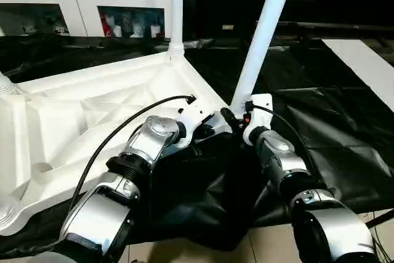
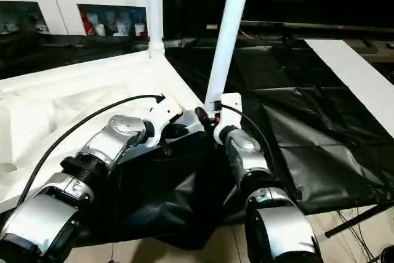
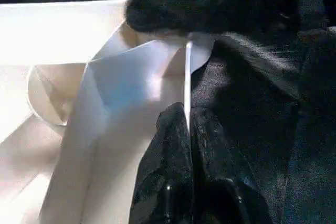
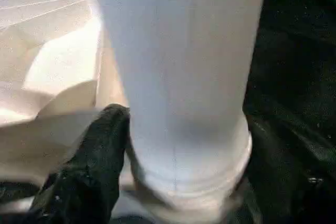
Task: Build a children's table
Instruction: Rotate leg to tighten
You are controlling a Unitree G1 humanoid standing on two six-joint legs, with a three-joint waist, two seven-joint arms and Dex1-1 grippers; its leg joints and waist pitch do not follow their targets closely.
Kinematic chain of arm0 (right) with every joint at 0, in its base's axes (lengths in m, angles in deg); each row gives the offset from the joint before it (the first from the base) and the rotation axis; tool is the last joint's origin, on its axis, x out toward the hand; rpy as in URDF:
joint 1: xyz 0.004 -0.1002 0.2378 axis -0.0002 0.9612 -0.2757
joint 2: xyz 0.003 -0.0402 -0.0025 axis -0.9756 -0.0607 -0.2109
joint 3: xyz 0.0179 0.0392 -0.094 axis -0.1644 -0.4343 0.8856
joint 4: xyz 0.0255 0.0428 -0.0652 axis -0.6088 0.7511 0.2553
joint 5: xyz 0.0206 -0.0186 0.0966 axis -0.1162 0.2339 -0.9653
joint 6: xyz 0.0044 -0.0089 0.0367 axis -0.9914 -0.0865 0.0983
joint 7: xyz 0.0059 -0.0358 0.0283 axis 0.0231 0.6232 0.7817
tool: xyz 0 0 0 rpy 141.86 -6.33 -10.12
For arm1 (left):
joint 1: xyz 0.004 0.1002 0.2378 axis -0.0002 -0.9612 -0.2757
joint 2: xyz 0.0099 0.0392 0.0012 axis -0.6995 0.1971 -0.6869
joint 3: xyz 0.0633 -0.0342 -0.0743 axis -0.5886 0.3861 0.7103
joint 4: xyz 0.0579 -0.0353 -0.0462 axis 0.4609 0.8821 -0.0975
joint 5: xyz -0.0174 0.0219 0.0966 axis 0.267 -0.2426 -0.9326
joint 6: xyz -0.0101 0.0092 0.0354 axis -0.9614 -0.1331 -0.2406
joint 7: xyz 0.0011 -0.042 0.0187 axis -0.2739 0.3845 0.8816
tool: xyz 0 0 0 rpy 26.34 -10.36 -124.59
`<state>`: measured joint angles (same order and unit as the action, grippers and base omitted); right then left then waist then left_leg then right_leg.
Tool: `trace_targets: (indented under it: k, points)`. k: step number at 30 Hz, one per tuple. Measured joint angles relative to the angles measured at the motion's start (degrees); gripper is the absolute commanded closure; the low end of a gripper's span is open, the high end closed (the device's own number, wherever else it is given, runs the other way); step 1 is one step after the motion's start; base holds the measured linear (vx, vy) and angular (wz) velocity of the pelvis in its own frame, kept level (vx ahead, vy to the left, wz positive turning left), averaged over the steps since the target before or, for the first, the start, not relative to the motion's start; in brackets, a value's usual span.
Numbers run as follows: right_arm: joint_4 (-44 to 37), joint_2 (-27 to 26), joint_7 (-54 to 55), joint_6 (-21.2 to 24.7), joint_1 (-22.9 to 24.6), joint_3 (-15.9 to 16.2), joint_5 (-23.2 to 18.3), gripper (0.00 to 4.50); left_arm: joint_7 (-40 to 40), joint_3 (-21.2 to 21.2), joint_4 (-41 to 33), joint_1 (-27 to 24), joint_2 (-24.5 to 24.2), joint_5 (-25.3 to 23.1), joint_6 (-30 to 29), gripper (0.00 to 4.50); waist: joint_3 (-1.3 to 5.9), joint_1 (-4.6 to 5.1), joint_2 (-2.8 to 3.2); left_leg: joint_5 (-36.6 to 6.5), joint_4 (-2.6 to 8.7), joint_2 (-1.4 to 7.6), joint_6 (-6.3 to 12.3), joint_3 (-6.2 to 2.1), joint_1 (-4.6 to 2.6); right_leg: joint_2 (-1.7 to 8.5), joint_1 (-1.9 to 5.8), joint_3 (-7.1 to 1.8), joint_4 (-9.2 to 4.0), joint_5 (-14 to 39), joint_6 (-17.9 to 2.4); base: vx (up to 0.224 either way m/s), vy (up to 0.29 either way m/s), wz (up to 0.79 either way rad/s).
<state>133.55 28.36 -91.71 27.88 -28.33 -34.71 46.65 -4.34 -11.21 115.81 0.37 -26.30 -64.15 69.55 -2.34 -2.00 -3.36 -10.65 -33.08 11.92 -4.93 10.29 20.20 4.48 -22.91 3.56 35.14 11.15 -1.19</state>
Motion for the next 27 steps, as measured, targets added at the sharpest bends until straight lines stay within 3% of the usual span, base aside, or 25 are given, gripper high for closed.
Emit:
trace_targets:
  k: [6,10,17,24,27]
  points:
    - [-1.1,2.9,-9.8,-0.1,0.9,0.4,-1.0,0.45,-3.6,-0.3,-2.0,-1.4,-2.5,0.1,1.8,4.5,-0.02,0.36,-0.01,0.0,0.12,0.06,0.0,0.0,0.01,-0.05,-0.1,0.04,0.03,0.0,0.0,0.0,0.0,0.0]
    - [-5.4,8.4,-24.1,2.6,3.4,3.6,-1.0,0.45,-10.8,-0.8,-5.7,-3.7,-6.6,0.3,4.7,4.5,0.0,0.12,0.03,0.0,0.24,0.09,0.02,0.0,0.21,-0.06,-0.15,0.11,-0.01,0.1,0.1,0.0,0.0,0.0]
    - [-9.2,12.5,-38.8,3.3,6.2,8.8,0.7,0.45,-25.0,-2.5,-12.1,-7.8,-11.9,3.3,7.3,4.5,-0.02,-0.2,0.04,0.2,0.22,0.09,0.31,0.02,0.23,-0.05,-0.26,0.12,-0.02,0.1,0.0,0.0,0.0,0.0]
    - [-11.9,13.1,-44.5,3.4,7.3,10.0,0.5,0.45,-29.6,-2.9,-15.3,-9.5,-13.5,4.7,6.0,4.5,-0.08,-0.49,0.01,0.0,0.12,0.09,0.01,0.08,0.26,0.0,-0.25,0.1,0.0,0.1,0.0,0.0,0.0,0.0]
    - [-12.0,13.5,-46.5,3.7,7.3,10.0,0.2,0.74,-30.5,-2.7,-15.5,-9.7,-13.8,4.8,6.0,4.5,-0.08,-0.47,0.0,0.0,0.13,0.14,0.01,0.08,0.26,-0.02,-0.26,0.13,0.0,0.1,0.0,0.0,0.0,0.0]
